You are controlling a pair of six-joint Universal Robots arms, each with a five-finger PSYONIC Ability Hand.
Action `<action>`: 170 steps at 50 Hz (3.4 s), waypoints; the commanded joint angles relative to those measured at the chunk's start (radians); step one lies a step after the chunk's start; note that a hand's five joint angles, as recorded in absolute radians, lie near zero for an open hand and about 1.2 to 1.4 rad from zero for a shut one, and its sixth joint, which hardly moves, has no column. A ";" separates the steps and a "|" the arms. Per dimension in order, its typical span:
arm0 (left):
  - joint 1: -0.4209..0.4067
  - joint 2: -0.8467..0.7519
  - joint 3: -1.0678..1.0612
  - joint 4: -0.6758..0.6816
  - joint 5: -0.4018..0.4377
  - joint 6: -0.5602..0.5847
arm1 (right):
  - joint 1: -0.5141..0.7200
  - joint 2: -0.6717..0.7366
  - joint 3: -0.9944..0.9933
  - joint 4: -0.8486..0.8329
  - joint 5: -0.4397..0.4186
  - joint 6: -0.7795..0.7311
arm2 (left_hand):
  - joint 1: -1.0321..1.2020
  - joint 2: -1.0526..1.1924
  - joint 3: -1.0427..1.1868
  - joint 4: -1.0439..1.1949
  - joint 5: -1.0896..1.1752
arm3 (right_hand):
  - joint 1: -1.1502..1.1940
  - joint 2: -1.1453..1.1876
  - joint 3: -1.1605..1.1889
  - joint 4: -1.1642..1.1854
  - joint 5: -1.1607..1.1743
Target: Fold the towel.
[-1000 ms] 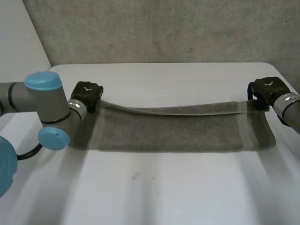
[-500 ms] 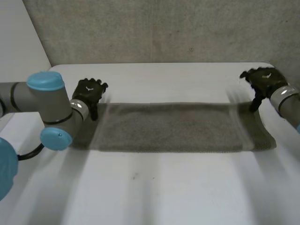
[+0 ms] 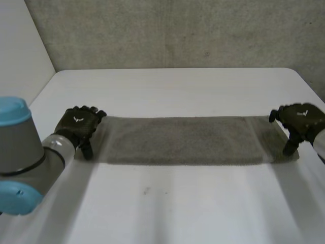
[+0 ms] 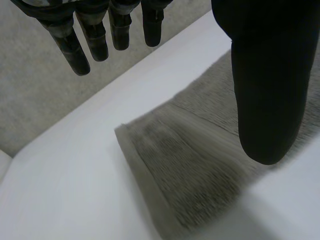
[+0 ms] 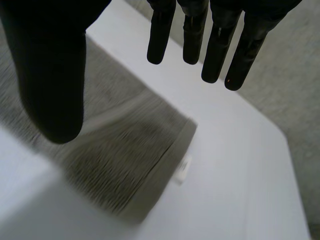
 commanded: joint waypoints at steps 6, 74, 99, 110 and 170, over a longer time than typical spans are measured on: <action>0.022 0.059 -0.156 0.101 0.005 -0.078 | -0.068 0.039 0.184 -0.211 -0.096 -0.020 | 0.005 0.010 0.008 0.008 -0.023 | 0.114 0.195 0.181 0.182 0.193; 0.040 0.111 -0.174 0.106 0.002 -0.081 | 0.308 0.125 -0.348 -0.108 0.043 0.065 | 0.005 0.010 0.008 0.008 -0.023 | 0.938 1.019 1.005 1.005 1.017; 0.040 0.116 -0.188 0.107 0.004 -0.083 | 0.897 0.472 -0.452 -0.102 0.115 0.077 | 0.005 0.010 0.008 0.008 -0.023 | 0.088 0.169 0.155 0.156 0.167; 0.022 0.126 -0.168 0.110 0.002 -0.083 | 0.747 0.236 -0.310 -0.096 0.135 0.163 | 0.005 0.010 0.008 0.008 -0.023 | -0.284 -0.203 -0.217 -0.216 -0.205; 0.017 0.295 -0.187 0.097 -0.011 -0.172 | 0.883 0.465 -0.401 -0.193 0.030 0.117 | 0.021 0.026 0.023 0.024 -0.007 | 0.938 1.019 1.005 1.005 1.017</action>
